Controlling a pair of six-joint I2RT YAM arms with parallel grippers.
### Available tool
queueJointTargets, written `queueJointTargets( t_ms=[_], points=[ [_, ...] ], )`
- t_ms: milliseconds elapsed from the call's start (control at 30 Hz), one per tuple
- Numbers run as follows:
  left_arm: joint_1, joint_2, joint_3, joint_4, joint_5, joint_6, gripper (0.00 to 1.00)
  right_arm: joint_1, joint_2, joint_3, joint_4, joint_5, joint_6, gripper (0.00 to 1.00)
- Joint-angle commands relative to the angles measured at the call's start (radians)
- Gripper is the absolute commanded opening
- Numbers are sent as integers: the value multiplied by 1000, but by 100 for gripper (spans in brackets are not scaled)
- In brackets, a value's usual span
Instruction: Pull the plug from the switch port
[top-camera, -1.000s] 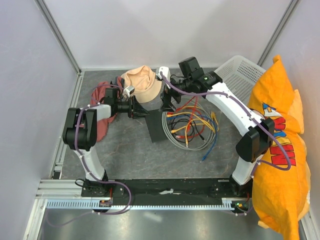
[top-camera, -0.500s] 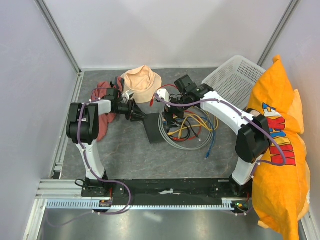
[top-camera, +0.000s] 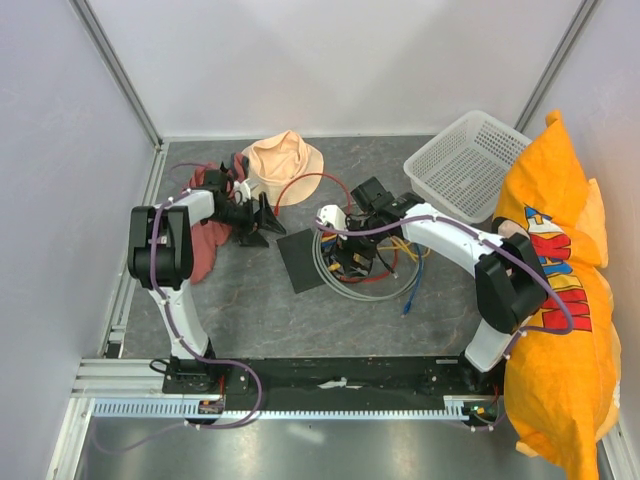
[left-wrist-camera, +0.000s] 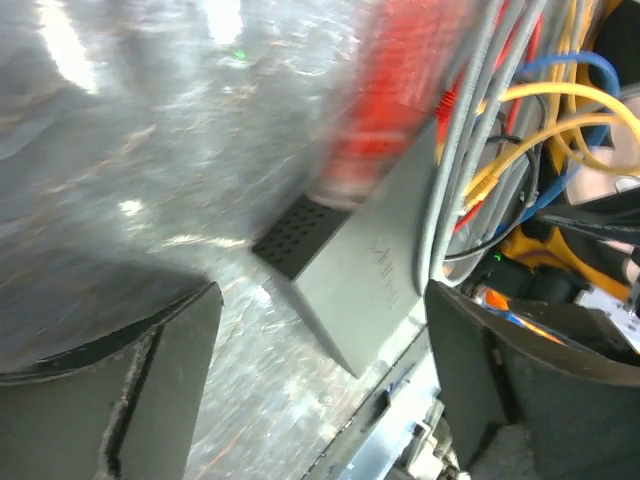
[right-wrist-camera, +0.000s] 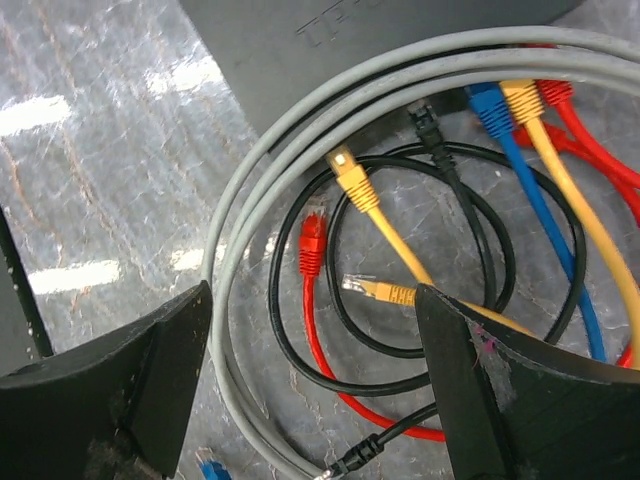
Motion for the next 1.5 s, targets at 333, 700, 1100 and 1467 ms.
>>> queueJointTargets(
  t_ms=[333, 700, 1100, 1467],
  points=[
    [2, -387, -47, 100, -11, 110, 100, -158, 37, 274, 257, -100, 457, 91],
    [-158, -434, -244, 166, 60, 84, 62, -148, 35, 196, 317, -48, 501, 86],
    [-270, -342, -334, 232, 120, 55, 2, -141, -50, 8, 341, -45, 513, 84],
    [-354, -345, -408, 170, 118, 101, 2, -141, -109, -94, 361, -43, 507, 84]
  ],
)
